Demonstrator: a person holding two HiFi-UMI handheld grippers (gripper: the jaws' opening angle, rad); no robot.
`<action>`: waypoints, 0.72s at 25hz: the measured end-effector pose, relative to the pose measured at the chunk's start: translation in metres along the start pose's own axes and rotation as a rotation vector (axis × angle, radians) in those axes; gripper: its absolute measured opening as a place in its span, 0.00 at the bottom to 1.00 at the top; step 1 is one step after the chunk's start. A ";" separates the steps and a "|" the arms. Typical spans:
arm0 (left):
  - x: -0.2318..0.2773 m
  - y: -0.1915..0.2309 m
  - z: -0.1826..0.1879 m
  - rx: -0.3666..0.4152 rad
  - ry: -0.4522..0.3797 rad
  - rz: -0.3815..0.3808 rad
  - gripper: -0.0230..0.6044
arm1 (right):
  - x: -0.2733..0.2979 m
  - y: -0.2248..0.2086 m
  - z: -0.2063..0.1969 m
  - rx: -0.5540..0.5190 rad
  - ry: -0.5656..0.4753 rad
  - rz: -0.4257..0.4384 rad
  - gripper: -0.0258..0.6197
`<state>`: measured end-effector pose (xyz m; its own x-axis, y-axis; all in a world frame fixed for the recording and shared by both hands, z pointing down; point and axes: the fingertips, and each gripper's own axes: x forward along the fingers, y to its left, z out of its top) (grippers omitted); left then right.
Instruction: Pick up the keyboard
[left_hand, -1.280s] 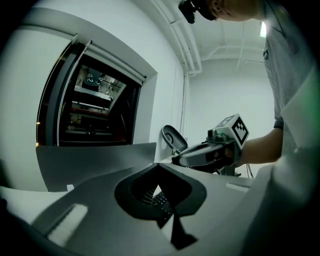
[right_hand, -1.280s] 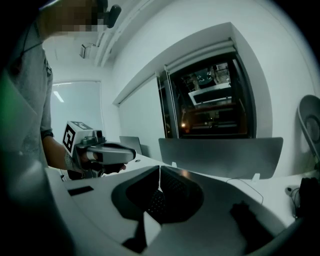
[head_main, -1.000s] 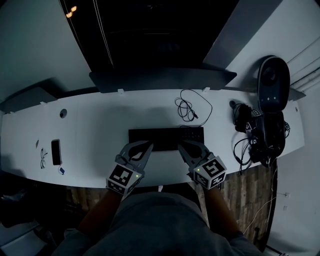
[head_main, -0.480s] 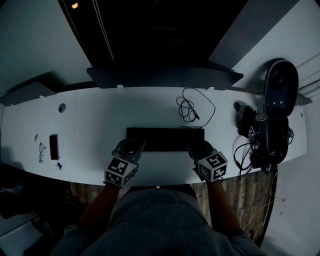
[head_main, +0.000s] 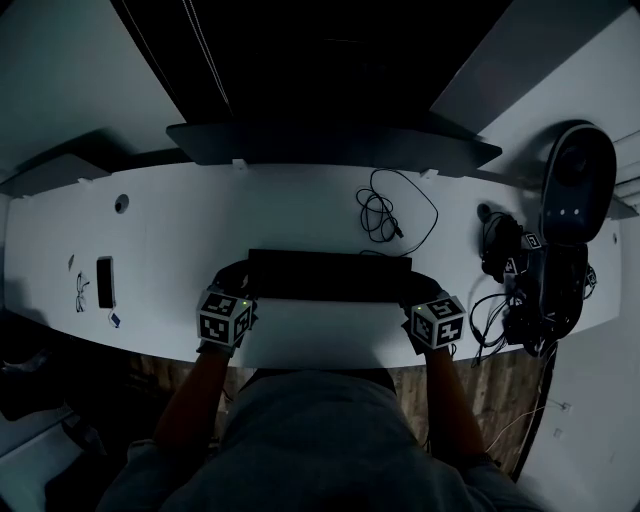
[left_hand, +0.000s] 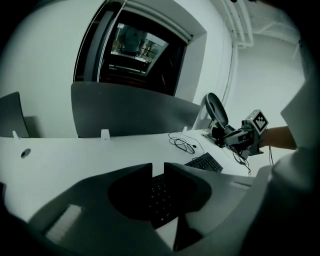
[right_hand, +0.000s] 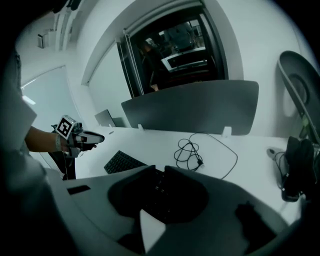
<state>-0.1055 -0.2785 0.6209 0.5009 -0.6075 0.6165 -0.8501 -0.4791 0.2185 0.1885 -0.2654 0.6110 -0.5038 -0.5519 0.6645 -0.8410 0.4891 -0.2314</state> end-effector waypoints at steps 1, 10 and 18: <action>0.004 0.006 -0.006 -0.015 0.020 0.010 0.17 | 0.002 -0.008 -0.004 0.010 0.009 -0.008 0.16; 0.038 0.044 -0.046 -0.134 0.176 0.060 0.34 | 0.022 -0.057 -0.036 0.121 0.088 -0.043 0.30; 0.056 0.062 -0.065 -0.198 0.237 0.079 0.43 | 0.034 -0.090 -0.059 0.199 0.141 -0.094 0.38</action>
<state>-0.1402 -0.3014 0.7180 0.4001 -0.4621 0.7914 -0.9116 -0.2901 0.2914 0.2586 -0.2888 0.6962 -0.4003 -0.4820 0.7793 -0.9123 0.2897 -0.2895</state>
